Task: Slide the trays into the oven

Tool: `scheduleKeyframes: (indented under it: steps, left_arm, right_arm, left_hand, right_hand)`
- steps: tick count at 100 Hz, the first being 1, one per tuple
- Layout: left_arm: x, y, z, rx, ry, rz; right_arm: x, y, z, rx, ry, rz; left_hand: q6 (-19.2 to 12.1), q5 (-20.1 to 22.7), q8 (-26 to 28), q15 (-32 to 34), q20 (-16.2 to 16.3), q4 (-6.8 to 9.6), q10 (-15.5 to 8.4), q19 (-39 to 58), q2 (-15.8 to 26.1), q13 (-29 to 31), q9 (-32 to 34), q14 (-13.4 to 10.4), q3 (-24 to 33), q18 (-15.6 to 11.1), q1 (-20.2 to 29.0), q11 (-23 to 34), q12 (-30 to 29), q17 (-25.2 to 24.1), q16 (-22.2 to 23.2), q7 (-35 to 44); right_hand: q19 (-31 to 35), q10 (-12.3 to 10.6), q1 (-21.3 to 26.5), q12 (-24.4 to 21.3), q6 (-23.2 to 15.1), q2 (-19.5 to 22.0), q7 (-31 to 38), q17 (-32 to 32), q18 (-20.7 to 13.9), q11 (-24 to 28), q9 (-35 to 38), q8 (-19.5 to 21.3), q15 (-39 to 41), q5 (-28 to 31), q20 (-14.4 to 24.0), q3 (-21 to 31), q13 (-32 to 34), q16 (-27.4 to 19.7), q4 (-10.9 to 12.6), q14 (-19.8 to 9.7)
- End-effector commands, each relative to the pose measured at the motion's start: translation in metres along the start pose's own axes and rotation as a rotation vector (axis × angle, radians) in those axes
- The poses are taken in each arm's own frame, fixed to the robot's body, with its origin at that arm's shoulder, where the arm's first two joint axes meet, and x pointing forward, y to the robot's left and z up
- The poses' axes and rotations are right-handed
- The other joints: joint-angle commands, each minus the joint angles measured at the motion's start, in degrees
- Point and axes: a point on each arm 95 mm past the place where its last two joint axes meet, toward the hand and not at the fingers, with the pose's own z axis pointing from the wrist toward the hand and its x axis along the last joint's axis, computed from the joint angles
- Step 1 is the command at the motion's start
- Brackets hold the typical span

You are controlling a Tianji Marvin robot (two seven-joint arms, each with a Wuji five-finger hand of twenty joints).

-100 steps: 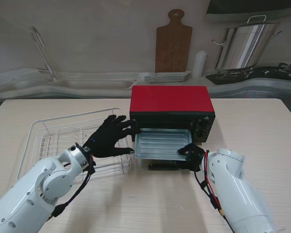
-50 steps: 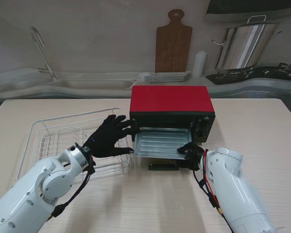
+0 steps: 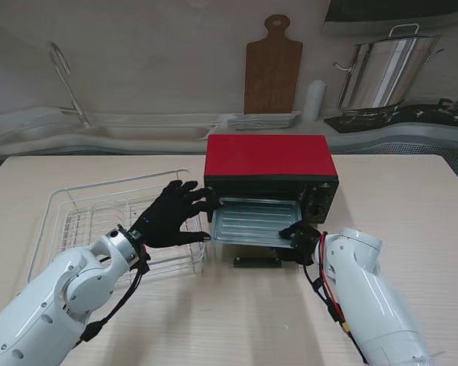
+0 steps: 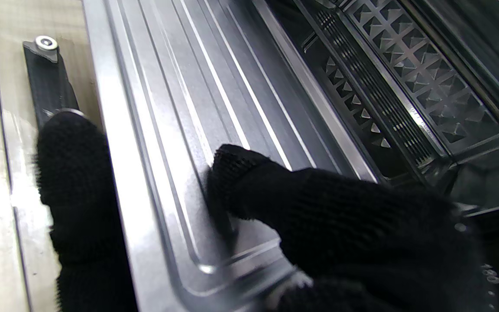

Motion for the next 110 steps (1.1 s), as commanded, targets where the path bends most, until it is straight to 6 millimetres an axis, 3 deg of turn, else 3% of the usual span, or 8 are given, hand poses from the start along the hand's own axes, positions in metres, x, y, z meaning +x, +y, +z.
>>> scheduleKeyframes:
  steps: [1,110]
  left_arm:
    - [0.004,0.0,0.001,-0.007,0.002,-0.007]
    - [0.003,-0.001,0.002,-0.003,-0.001,-0.003]
  right_arm:
    - [-0.002,-0.007,0.001,0.027,-0.001,0.007]
    - [0.011,-0.01,0.016,0.011,-0.007,0.007]
  left_hand:
    - [-0.86,-2.58,-1.19,-0.85,-0.88,2.46,-1.11,-2.94,2.5,-2.09,-2.22,-1.18,-2.11,-1.62,0.02,-0.45,-1.19,-0.87,-0.71,-0.07]
    - [-0.84,-2.57,-1.21,-0.85,-0.92,2.54,-1.09,-2.89,2.47,-2.11,-2.26,-1.09,-1.94,-1.61,0.1,-0.38,-1.19,-0.89,-0.71,-0.08]
  right_hand:
    - [1.42,1.39,4.46,0.92,-3.54,1.45,3.96,1.35,-2.29,1.38,-0.65,1.62,1.94,1.97,-0.19,4.49,3.6,0.31,-1.23,2.91]
    - [1.23,1.33,4.43,0.97,-3.74,1.85,3.7,1.26,-2.37,1.47,-0.93,1.9,1.83,1.78,-0.38,4.1,3.43,0.33,-1.09,2.71]
